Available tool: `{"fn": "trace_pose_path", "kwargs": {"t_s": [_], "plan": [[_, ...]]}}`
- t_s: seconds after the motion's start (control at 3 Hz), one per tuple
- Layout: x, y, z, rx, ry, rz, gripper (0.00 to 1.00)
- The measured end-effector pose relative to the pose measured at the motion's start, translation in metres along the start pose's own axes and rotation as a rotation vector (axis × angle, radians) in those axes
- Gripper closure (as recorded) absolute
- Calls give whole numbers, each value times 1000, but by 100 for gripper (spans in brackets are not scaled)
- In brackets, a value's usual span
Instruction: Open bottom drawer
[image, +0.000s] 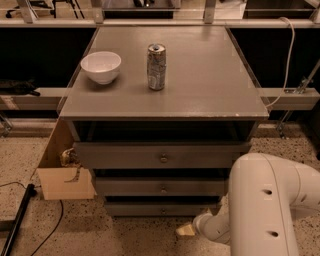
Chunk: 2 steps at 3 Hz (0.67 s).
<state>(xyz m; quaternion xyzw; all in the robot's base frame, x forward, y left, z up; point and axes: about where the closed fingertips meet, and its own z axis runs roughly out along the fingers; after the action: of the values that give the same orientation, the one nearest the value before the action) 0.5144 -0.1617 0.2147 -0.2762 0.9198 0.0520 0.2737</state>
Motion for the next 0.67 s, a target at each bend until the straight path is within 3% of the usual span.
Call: {"fn": "trace_pose_path", "kwargs": {"t_s": [0.33,0.67], "plan": [[8,3,20,31,-11,-81,0],[8,3,21,31,-11,-81,0]]}}
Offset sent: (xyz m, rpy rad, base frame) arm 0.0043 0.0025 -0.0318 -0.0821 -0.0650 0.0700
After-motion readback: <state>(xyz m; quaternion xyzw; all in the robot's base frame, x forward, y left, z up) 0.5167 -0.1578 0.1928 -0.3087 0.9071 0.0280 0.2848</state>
